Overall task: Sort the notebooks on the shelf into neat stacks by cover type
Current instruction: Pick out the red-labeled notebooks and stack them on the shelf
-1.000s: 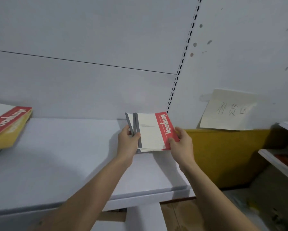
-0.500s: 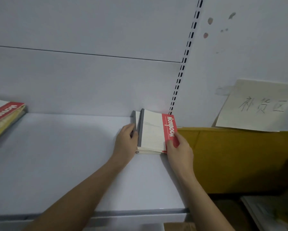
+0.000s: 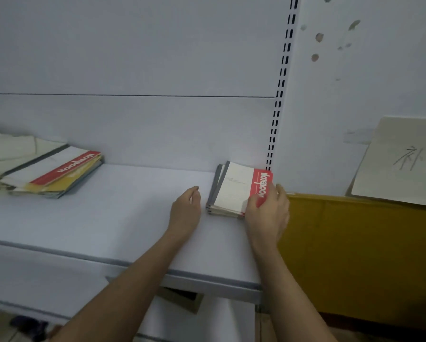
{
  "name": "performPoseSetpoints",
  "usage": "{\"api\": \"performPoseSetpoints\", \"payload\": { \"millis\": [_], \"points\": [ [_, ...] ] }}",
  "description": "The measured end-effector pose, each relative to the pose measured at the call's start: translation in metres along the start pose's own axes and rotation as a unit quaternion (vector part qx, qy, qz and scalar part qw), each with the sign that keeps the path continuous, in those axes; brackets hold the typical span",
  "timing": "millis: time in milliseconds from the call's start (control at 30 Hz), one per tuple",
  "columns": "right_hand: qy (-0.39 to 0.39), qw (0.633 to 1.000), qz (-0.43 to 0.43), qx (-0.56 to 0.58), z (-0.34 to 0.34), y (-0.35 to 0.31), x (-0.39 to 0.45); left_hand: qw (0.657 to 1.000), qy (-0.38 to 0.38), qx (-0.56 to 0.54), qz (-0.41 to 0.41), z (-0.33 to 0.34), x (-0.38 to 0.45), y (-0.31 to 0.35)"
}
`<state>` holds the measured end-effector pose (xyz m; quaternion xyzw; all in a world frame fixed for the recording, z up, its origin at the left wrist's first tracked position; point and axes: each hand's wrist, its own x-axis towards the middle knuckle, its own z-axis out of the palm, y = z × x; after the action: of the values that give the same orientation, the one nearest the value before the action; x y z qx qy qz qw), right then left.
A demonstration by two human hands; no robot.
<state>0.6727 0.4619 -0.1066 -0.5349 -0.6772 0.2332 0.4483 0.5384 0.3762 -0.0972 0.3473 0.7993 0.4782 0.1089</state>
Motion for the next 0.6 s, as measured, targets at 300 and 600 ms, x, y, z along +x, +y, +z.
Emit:
{"api": "performPoseSetpoints", "payload": {
  "millis": [300, 600],
  "points": [
    [-0.138, 0.99, 0.033, 0.023, 0.005, 0.002, 0.015, 0.994, -0.099, 0.054, 0.007, -0.073, -0.029, -0.029],
    [-0.041, 0.995, -0.07, -0.054, 0.001, -0.065, -0.007, 0.973, -0.197, 0.096, 0.069, -0.13, -0.016, -0.059]
  ]
}}
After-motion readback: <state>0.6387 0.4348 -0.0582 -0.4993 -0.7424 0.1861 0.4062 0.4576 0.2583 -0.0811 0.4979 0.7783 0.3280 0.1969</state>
